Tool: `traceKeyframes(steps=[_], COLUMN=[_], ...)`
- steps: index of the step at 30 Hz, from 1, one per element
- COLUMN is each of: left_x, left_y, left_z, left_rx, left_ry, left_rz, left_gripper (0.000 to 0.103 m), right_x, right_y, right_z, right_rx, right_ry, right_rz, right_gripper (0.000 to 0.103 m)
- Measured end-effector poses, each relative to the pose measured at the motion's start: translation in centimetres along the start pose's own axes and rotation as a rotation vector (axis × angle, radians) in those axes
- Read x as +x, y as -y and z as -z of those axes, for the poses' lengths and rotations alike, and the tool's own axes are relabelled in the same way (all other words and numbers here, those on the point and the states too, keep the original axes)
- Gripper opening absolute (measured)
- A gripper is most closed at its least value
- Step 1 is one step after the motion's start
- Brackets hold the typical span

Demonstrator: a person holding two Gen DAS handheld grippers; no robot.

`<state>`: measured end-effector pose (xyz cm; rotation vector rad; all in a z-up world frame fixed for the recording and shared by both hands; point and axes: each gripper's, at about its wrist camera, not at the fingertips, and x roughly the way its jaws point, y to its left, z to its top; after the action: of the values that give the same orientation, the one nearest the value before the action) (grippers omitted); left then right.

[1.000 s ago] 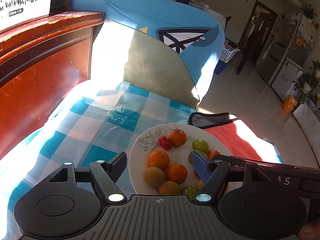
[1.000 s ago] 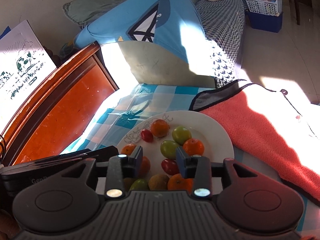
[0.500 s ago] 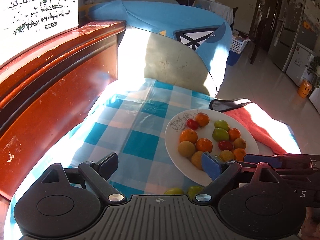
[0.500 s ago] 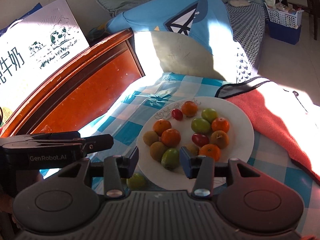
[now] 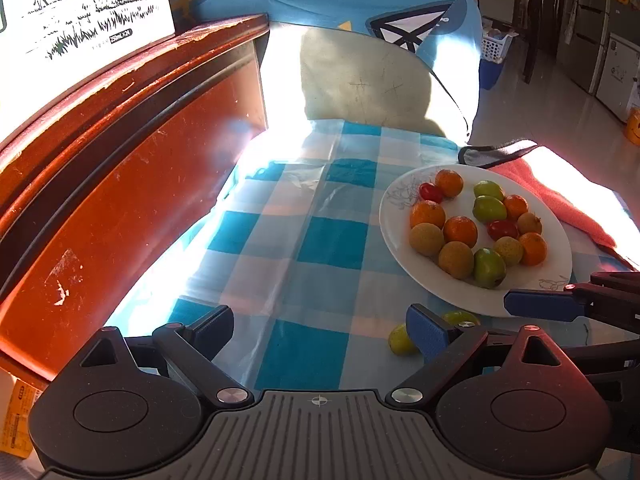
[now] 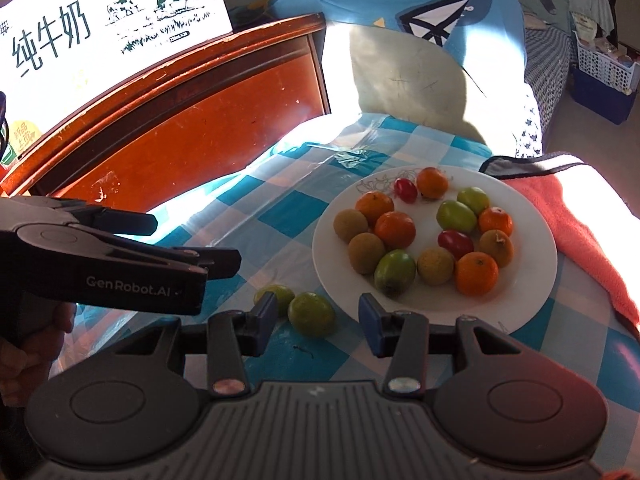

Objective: Organize fruits
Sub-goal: 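Withdraw both open grippers from the plate toward the two green fruits, then grasp a green fruit with the right gripper while the left grasps the other green fruit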

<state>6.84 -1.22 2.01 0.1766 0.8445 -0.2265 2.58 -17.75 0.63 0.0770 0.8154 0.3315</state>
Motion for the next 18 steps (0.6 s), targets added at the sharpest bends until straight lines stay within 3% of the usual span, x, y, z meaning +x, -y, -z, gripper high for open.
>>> traceKeyframes(steps=[9,16,18], left_x=[0.3,0.2,0.2], left_y=[-0.2,-0.9,-1.2], left_z=[0.4,0.3,0.3], left_rx=[0.012,-0.009,-0.026], left_ry=[-0.019,-0.016,-0.020], left_rz=[-0.017,-0.016,-0.017], left_gripper=[0.094,0.094,0.095], right_x=[1.5,1.9,1.8], right_y=[-1.5,-2.0,-2.1], right_z=[0.5,1.0,1.1], right_rx=[-0.136,-0.197,-0.197], right_ry=[0.008,0.032,0.034], right_rz=[0.049,0.053,0.053], right_gripper=[0.044,0.027,0.027])
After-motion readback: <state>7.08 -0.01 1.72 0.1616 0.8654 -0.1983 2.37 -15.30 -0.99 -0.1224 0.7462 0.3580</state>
